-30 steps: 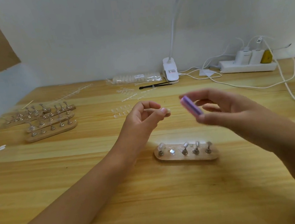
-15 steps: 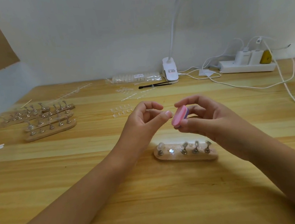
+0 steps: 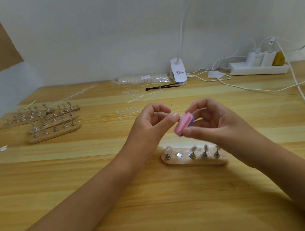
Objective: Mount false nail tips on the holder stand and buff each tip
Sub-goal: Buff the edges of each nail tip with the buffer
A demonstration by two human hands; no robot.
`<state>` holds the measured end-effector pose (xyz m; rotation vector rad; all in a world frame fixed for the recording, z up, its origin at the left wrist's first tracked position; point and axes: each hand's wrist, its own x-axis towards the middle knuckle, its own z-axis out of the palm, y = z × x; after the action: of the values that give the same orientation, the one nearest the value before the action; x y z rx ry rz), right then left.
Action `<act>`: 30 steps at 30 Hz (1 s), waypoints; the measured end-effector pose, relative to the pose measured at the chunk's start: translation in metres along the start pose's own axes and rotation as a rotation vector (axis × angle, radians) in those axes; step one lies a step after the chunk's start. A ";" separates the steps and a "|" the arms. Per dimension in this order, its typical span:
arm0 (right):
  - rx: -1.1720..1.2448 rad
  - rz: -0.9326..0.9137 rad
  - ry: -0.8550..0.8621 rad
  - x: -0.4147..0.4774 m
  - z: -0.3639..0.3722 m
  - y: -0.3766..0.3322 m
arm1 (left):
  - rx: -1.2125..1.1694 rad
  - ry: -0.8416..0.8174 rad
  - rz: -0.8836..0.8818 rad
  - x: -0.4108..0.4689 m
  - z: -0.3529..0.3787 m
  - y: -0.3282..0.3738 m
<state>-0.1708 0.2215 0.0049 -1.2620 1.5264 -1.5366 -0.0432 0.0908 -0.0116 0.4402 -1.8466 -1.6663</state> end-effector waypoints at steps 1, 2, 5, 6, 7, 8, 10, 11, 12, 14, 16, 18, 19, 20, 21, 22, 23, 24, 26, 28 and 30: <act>-0.007 0.003 -0.015 -0.001 0.001 0.000 | 0.004 -0.004 -0.002 0.000 0.000 0.000; 0.004 -0.012 0.007 0.000 0.002 0.000 | 0.005 -0.007 -0.004 0.000 0.001 -0.001; 0.073 -0.068 0.153 0.002 -0.001 0.000 | -0.004 0.007 0.000 0.001 -0.001 -0.001; 0.080 -0.069 0.160 0.002 -0.001 0.000 | -0.007 0.010 0.001 0.001 -0.001 -0.001; 0.076 -0.062 0.135 0.002 0.000 0.001 | -0.007 0.008 0.001 0.001 -0.001 -0.001; 0.062 -0.045 0.093 0.002 0.002 0.002 | -0.006 0.005 -0.001 0.000 -0.001 -0.002; 0.034 -0.023 0.054 0.001 0.003 0.002 | -0.002 0.003 -0.009 0.000 0.000 -0.002; 0.045 -0.032 0.076 0.002 0.003 0.001 | -0.003 0.006 -0.011 0.000 0.000 -0.002; 0.068 -0.048 0.115 0.002 0.002 0.000 | -0.009 0.012 -0.010 0.001 0.000 -0.001; 0.117 -0.076 0.186 0.002 -0.001 -0.001 | -0.020 0.019 -0.009 0.002 -0.001 -0.001; 0.120 -0.078 0.198 0.002 -0.002 -0.002 | -0.018 0.013 -0.011 0.001 -0.002 -0.001; 0.084 -0.071 0.177 0.002 -0.002 -0.003 | -0.016 0.010 -0.021 0.001 -0.001 -0.002; 0.072 -0.070 0.176 0.002 -0.004 -0.005 | -0.021 0.009 -0.026 0.001 -0.001 -0.002; 0.069 -0.072 0.185 0.002 -0.006 -0.006 | -0.024 0.006 -0.029 0.001 -0.001 -0.002; 0.074 -0.075 0.200 0.002 -0.009 -0.007 | -0.025 0.003 -0.032 0.001 -0.001 -0.002; 0.082 -0.076 0.217 0.001 -0.011 -0.009 | -0.026 0.003 -0.035 0.001 0.000 -0.002; 0.081 -0.072 0.228 0.001 -0.012 -0.009 | -0.028 0.005 -0.038 0.001 0.000 -0.002; 0.063 -0.060 0.220 0.001 -0.013 -0.009 | -0.032 0.008 -0.040 0.001 0.000 -0.003; -0.019 0.002 0.125 0.000 -0.011 -0.008 | -0.035 0.008 -0.044 0.001 0.001 -0.004; -0.075 0.055 0.042 0.000 -0.008 -0.006 | -0.027 0.001 -0.049 0.001 0.001 -0.005; -0.049 0.036 0.093 0.000 -0.007 -0.006 | -0.030 -0.012 -0.051 0.001 0.001 -0.006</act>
<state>-0.1763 0.2246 0.0113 -1.1985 1.6459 -1.5630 -0.0455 0.0905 -0.0170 0.4695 -1.8307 -1.7312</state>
